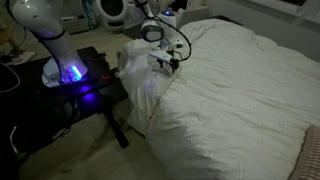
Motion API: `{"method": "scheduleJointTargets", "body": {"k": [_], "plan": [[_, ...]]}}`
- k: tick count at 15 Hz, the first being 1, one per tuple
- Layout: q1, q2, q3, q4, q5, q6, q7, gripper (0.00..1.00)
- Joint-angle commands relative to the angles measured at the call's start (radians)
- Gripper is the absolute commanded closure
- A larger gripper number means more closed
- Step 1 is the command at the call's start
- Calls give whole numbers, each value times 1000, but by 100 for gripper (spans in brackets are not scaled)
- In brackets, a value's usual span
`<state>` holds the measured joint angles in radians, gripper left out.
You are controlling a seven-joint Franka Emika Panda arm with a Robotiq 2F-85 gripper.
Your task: Make the bed
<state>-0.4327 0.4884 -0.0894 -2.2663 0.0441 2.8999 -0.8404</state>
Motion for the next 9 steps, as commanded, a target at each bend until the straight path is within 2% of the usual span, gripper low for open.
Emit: {"method": "scheduleJointTargets", "body": {"k": [1, 3, 4, 5, 9], "plan": [[-28, 68, 20, 38, -50, 84, 11, 0], [-30, 95, 18, 50, -78, 109, 26, 0], [-32, 105, 19, 55, -90, 115, 30, 25], [-32, 111, 19, 61, -98, 114, 38, 28], [-27, 115, 19, 76, -115, 109, 71, 58]]}}
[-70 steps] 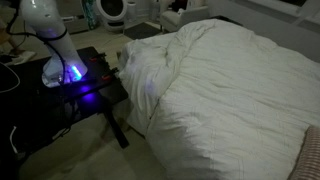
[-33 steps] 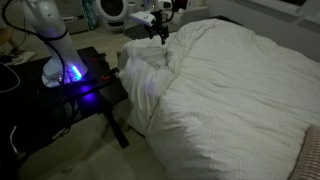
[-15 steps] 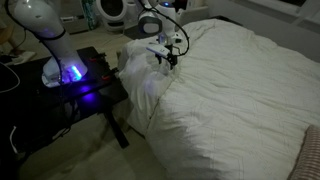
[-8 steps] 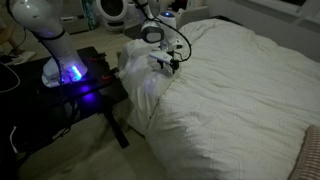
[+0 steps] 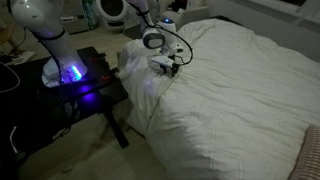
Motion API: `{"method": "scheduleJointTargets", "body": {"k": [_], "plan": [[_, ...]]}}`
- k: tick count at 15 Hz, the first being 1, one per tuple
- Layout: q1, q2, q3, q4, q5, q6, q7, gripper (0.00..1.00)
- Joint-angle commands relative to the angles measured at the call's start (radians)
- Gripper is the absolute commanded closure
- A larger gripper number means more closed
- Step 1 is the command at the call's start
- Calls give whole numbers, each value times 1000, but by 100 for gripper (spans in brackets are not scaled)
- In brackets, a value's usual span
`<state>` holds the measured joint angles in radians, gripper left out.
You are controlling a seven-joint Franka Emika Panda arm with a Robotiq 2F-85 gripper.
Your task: Make the bed
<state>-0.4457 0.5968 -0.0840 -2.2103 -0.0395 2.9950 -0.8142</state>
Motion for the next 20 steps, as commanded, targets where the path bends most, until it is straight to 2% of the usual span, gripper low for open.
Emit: {"method": "scheduleJointTargets", "body": {"k": [1, 3, 6, 9, 13, 16, 20], "plan": [[-11, 4, 11, 20, -33, 12, 51, 66], [-7, -13, 9, 18, -35, -11, 74, 82], [-8, -62, -4, -2, -33, -49, 122, 100], [-29, -144, -14, -42, -20, -125, 171, 100], [-23, -332, -63, -105, -5, -294, 242, 99], [0, -479, -78, -155, 15, -364, 256, 99], [73, -679, -95, -219, 16, -480, 286, 99]]}}
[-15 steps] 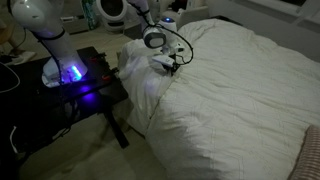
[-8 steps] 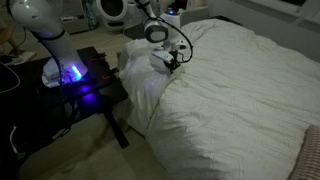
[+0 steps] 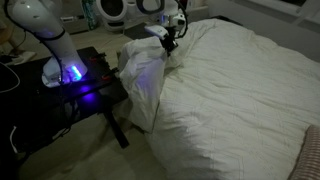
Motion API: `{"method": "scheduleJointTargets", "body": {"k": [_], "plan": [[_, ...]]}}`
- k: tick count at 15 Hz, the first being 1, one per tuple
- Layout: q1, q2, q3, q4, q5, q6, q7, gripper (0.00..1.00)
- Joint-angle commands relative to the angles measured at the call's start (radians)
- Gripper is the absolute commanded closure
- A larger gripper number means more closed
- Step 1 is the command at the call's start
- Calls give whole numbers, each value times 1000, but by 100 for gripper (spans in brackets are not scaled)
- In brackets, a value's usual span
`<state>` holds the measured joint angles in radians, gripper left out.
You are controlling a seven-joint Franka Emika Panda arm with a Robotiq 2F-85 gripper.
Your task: Make the bed
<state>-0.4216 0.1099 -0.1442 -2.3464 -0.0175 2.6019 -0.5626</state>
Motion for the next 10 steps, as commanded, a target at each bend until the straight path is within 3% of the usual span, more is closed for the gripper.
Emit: {"method": "scheduleJointTargets", "body": {"k": [1, 6, 10], "plan": [[71, -244, -37, -101, -3, -118, 41, 99], [216, -486, -19, -184, 41, -283, 79, 99], [351, -594, 0, -224, 123, -343, 109, 99]]}}
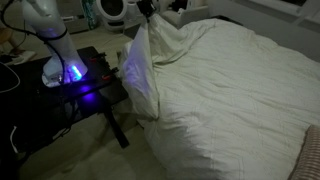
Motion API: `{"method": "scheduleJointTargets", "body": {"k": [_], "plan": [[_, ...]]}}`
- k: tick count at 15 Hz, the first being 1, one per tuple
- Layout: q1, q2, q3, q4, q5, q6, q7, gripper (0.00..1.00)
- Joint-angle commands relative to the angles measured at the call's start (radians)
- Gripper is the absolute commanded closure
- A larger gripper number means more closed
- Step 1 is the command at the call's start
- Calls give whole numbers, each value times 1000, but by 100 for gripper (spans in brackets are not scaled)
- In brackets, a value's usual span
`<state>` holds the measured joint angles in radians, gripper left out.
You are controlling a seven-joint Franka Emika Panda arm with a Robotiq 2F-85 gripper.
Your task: Make the bed
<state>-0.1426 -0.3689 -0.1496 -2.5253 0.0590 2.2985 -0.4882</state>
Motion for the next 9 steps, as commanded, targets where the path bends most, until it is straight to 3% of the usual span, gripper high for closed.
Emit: {"method": "scheduleJointTargets", "body": {"k": [1, 9], "plan": [[105, -125, 18, -57, 60, -32, 49, 99], [305, -59, 134, -92, 145, 106, 163, 99]]}}
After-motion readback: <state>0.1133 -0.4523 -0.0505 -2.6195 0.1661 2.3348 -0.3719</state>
